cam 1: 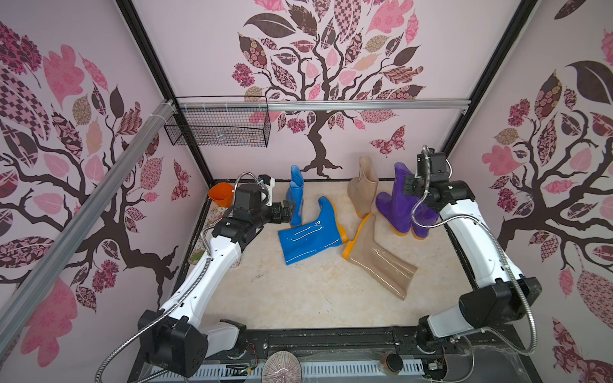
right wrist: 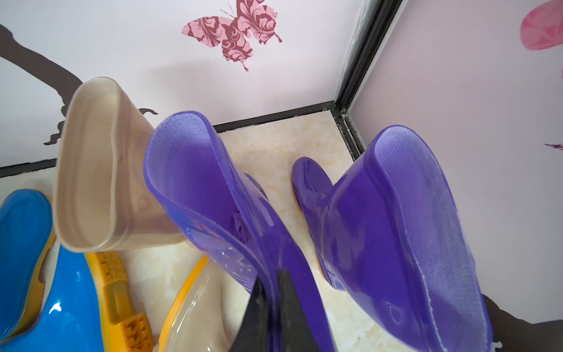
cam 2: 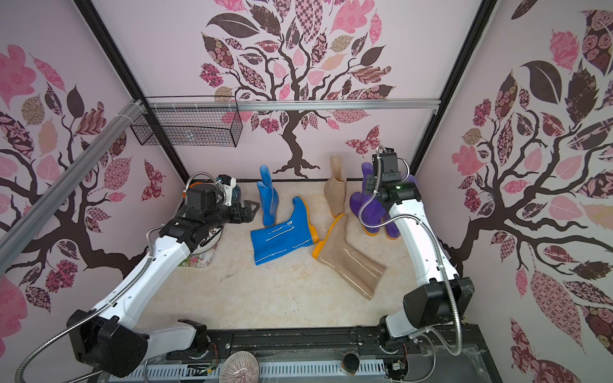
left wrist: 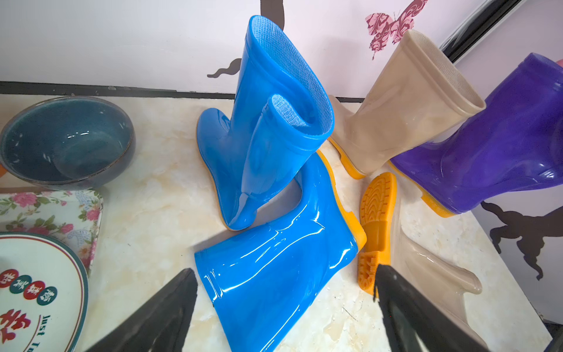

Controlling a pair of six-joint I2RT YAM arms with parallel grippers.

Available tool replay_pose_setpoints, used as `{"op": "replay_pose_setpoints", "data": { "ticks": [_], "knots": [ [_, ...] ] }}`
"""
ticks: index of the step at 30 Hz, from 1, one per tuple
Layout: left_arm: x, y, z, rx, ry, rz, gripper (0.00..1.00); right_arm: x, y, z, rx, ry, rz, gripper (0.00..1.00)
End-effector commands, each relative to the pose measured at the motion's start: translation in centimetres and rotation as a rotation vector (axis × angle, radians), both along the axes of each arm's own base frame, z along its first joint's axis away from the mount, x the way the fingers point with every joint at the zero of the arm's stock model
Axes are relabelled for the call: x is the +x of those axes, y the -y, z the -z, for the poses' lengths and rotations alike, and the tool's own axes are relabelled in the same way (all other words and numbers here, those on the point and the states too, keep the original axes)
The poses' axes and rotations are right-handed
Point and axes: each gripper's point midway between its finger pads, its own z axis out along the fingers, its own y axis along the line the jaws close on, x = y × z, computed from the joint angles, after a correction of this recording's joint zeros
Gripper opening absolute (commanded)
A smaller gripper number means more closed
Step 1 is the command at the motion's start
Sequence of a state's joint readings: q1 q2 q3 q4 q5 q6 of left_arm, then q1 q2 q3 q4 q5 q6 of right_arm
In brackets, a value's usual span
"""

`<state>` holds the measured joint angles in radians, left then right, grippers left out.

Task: Match and arrange rain boots in pairs
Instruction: Pair a pair of rain boots at the corner of the board.

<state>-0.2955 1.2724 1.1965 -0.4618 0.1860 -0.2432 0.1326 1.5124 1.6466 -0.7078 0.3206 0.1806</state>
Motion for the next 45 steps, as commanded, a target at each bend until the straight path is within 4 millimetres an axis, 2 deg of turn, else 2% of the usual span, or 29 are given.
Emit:
{"op": "replay_pose_setpoints", "data": {
  "ticks": [1,9,19,23,26,27,30,32,37,41,44,45],
  "knots": [
    [0.7,0.1,-2.3,0.013,0.058,0.005,0.94,1.8,1.0,-4.6,0.046,0.178,0.043,0.00],
    [1.3,0.4,-2.2,0.017,0.049,0.015,0.94,2.6,2.7,-1.8,0.042,0.162,0.095,0.00],
    [1.0,0.4,-1.8,0.020,0.039,0.014,0.94,2.3,2.8,1.7,0.069,0.144,0.096,0.00],
    [0.8,0.3,-1.8,0.019,0.038,0.013,0.94,2.0,2.9,2.4,0.068,0.151,0.101,0.00],
    [0.6,0.2,-1.8,0.018,0.039,0.010,0.94,1.8,3.0,2.3,0.064,0.149,0.103,0.00],
    [0.5,0.1,-1.7,0.019,0.038,0.008,0.94,1.8,3.0,2.2,0.063,0.148,0.101,0.12],
    [0.4,0.1,-1.7,0.019,0.040,0.007,0.94,1.6,3.2,1.9,0.058,0.148,0.115,0.18],
    [0.3,0.1,-1.8,0.017,0.040,0.007,0.94,1.4,3.4,1.5,0.051,0.152,0.120,0.36],
    [0.2,0.0,-1.9,0.016,0.045,0.007,0.94,1.2,3.6,0.7,0.029,0.158,0.122,0.41],
    [0.1,0.0,-2.0,0.013,0.047,0.004,0.94,1.3,3.4,0.4,0.020,0.155,0.105,0.52],
    [-0.1,-0.1,-2.0,0.013,0.049,0.005,0.94,1.4,3.5,0.7,0.006,0.136,0.098,0.65],
    [-0.1,-0.1,-1.9,0.013,0.048,0.004,0.94,1.5,3.5,1.0,0.001,0.123,0.093,0.66]
  ]
}}
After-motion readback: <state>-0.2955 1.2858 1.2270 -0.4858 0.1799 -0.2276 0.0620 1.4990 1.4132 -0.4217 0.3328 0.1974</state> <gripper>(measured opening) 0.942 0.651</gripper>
